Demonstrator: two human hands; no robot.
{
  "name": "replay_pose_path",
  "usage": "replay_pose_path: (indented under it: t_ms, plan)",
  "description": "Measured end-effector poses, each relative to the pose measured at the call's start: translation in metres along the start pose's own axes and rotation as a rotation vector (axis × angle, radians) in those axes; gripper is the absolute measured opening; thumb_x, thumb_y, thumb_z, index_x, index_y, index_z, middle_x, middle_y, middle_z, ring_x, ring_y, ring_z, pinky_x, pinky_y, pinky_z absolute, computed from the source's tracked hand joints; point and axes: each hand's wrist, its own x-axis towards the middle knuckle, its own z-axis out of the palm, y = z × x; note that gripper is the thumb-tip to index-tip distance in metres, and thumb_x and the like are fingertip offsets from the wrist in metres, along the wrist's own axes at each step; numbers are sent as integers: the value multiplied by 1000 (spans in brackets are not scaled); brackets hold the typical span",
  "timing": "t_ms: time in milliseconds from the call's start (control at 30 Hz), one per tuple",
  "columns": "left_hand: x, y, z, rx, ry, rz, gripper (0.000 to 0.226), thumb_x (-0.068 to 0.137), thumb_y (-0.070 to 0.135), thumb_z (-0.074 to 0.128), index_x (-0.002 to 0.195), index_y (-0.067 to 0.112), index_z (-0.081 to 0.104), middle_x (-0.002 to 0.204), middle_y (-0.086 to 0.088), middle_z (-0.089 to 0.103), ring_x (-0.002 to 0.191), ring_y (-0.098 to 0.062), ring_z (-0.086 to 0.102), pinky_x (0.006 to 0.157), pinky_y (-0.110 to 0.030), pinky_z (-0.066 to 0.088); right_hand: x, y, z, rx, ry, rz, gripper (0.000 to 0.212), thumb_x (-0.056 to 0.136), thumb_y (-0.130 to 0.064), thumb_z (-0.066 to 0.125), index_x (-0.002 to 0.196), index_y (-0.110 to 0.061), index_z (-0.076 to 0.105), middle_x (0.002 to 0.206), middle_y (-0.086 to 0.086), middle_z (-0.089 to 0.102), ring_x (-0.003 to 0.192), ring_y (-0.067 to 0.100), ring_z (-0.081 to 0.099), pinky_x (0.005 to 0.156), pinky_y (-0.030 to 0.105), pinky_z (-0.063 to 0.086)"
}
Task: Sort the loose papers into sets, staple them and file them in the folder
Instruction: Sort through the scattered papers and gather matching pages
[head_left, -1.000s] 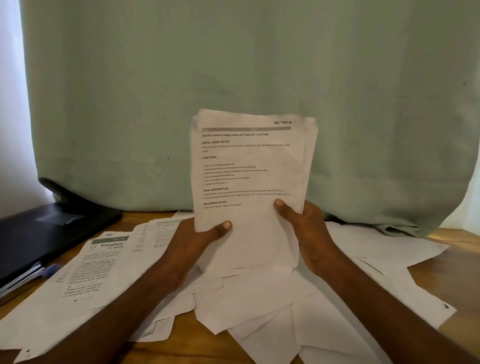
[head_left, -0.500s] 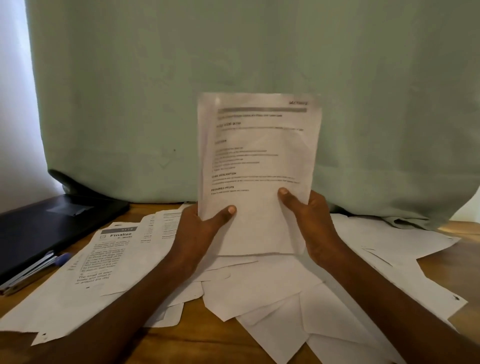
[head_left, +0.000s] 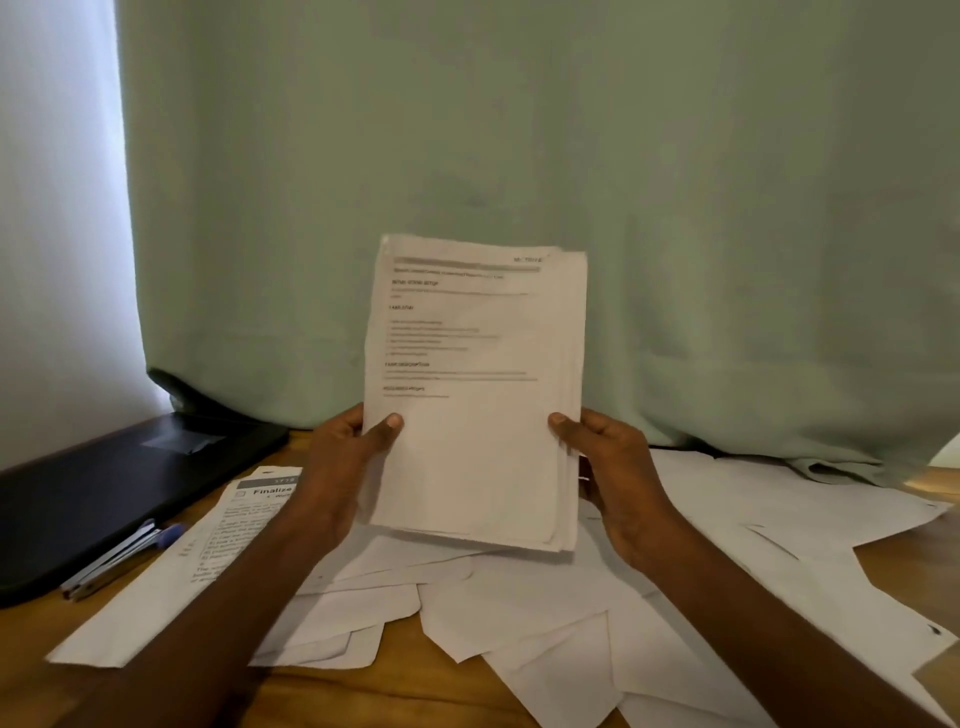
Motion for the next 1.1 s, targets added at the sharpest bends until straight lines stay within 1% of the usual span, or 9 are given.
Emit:
replay_pose_path:
  t_ms: [100,167,267,400,633,733,867,967,1100]
  plan:
    - [0,0,-21,20,-95,-94,32,96,15,68,128,16,69,122,-6,75,109,-28,74,95,-46,58,1,2,-4,-20,33,48,18,89,-23,79,103,-11,78,98,7,80,84,21,76,63,28,59]
    - [-3,-5,-31,20,-148,-131,36,91,18,74,126,15,71,122,-9,75,109,-32,73,89,-47,61,1,7,-4,-72,41,73,22,84,-25,83,101,-11,79,99,6,79,91,24,75,74,37,63]
    - [-8,-13,-33,30,-112,-104,38,84,17,79,121,17,74,117,-7,77,102,-29,76,72,-35,64,-1,11,-1,-151,44,91,26,80,-27,87,100,-13,80,101,5,79,103,29,73,93,49,57]
    - [-10,-18,-26,34,-32,-41,32,85,6,77,113,22,74,110,4,79,94,-12,77,64,-19,60,0,9,-5,-107,26,94,28,79,-27,87,104,-17,80,103,1,80,100,21,75,88,38,61]
    - [-14,-14,-26,14,5,13,44,74,19,82,117,19,73,109,3,79,93,-14,77,63,-20,60,3,8,-8,-59,6,135,41,81,-15,85,120,-11,74,111,3,78,107,24,73,102,47,55]
    - [-13,-14,-26,-75,42,6,44,86,15,75,130,17,67,119,-1,76,103,-19,75,77,-31,63,4,11,-10,-77,36,127,40,81,-11,84,120,-10,74,109,2,78,105,23,73,103,46,54]
    - [-12,-14,-27,-149,77,-31,48,95,13,67,142,16,57,133,-6,69,123,-30,65,109,-54,47,6,13,-11,-62,59,124,35,83,-11,83,117,-13,75,106,1,79,101,23,74,100,46,56]
    - [-13,-13,-24,-154,81,-64,42,96,11,66,137,19,60,128,-6,72,117,-29,68,104,-53,51,7,15,-13,-58,74,126,34,83,-12,82,116,-15,75,107,1,79,99,21,75,96,44,58]
    - [-16,-16,-23,-173,-25,-116,37,89,12,72,124,23,69,119,-4,76,106,-27,75,84,-44,62,6,14,-13,-39,72,141,38,84,-12,81,121,-14,73,108,0,79,103,21,74,98,45,57]
